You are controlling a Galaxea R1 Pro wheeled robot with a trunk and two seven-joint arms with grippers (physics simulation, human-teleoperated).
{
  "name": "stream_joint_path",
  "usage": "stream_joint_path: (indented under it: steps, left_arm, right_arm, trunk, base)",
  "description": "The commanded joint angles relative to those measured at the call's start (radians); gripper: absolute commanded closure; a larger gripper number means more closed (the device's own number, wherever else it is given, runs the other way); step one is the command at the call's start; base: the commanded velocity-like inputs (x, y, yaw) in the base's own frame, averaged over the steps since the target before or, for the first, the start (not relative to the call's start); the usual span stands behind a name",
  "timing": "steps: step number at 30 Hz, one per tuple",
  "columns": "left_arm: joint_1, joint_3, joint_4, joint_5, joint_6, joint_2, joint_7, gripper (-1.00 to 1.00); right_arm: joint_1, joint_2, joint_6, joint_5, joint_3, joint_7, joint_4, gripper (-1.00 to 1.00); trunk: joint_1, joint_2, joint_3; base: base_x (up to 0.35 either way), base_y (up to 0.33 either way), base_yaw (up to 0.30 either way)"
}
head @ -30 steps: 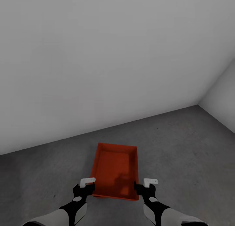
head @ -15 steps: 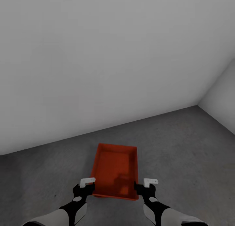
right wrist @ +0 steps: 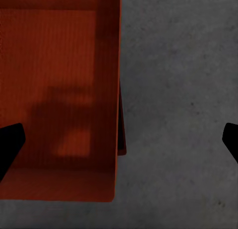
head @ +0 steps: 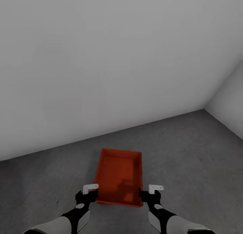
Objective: Move the two storage containers from the living room to the garage. In the garage, place one container on the floor and stack the other container on top of it (either order is fine).
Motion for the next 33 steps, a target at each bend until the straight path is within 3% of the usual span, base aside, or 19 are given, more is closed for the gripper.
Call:
stream_joint_path:
  steps: [1, 9, 18, 33]
  left_arm:
    - [-0.001, -0.009, 0.001, 0.007, -0.003, 0.000, 0.004, -1.00]
    - [-0.001, -0.008, 0.000, 0.010, -0.003, 0.001, 0.004, -1.00]
    - [0.000, -0.007, 0.002, 0.015, -0.039, 0.001, 0.004, -1.00]
    - [-0.001, -0.007, 0.002, 0.016, -0.042, 0.001, 0.004, -1.00]
  right_arm:
    - [-0.001, 0.000, -0.003, -0.002, 0.001, -0.003, 0.001, -1.00]
    - [-0.001, 0.000, -0.003, -0.002, 0.001, -0.003, 0.001, -1.00]
    - [-0.001, 0.000, -0.003, -0.002, 0.001, -0.003, 0.001, -1.00]
    - [-0.001, 0.000, -0.003, -0.002, 0.001, -0.003, 0.001, -1.00]
  trunk:
    - [0.000, -0.001, -0.001]
    - [0.000, -0.001, -0.001]
    - [0.000, -0.001, -0.001]
    - [0.000, -0.001, -0.001]
  base:
    - [0.000, 0.000, 0.000]
    - [-0.106, 0.000, 0.000]
    - [-0.324, 0.000, 0.000]
    - [-0.345, 0.000, 0.000]
